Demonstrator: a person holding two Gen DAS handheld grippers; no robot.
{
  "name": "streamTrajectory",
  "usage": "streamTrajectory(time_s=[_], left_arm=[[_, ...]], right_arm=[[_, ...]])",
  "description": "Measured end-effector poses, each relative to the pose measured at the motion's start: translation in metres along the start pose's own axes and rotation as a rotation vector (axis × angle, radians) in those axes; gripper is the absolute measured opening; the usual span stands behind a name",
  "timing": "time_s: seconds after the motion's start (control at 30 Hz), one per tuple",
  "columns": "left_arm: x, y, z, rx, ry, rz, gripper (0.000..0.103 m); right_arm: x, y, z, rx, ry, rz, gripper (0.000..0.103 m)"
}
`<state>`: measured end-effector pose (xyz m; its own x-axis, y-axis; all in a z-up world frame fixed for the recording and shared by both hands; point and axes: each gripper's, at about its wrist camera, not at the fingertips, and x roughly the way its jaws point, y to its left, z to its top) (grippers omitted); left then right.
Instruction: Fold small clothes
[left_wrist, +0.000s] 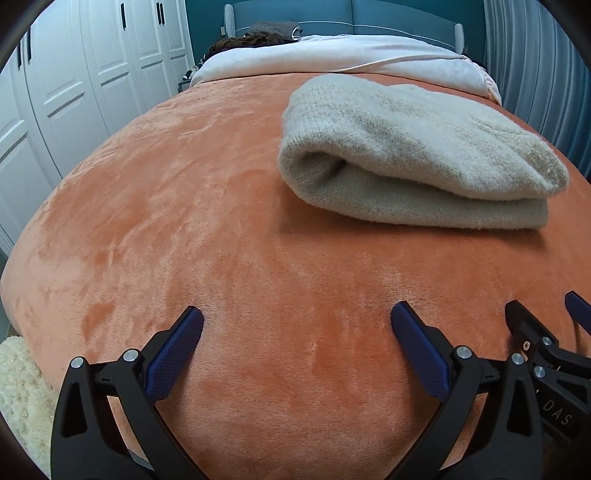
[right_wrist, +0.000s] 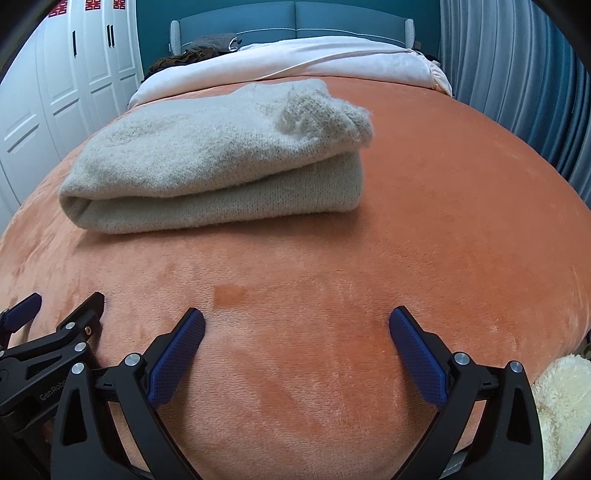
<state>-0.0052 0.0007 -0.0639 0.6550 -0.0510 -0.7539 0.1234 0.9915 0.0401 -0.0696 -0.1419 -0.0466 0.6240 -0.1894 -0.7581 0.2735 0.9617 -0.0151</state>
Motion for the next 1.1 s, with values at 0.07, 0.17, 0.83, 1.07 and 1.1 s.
streamTrajectory(time_s=[0.07,0.17,0.83,1.07,1.1], left_arm=[[0.0004,0.0003,0.0001,0.0,0.0,-0.001,0.098],[0.0004,0.0008,0.0003,-0.002,0.0,-0.004,0.098],[-0.0022,-0.0001,-0.0004,0.001,-0.004,0.006,0.098],[-0.003,-0.0036,-0.0007,0.003,-0.002,0.012,0.098],[-0.0031,-0.0037,-0.0008,0.003,-0.003,0.012,0.098]], right_arm=[[0.0001,-0.0003,-0.0003,0.002,0.001,0.002,0.098],[0.0003,-0.0006,-0.0003,0.002,0.001,0.003,0.098],[0.0003,0.0003,-0.0004,0.002,0.001,0.001,0.098],[0.0003,-0.0004,-0.0004,0.002,0.001,0.001,0.098],[0.0003,-0.0001,-0.0003,0.002,0.001,0.002,0.098]])
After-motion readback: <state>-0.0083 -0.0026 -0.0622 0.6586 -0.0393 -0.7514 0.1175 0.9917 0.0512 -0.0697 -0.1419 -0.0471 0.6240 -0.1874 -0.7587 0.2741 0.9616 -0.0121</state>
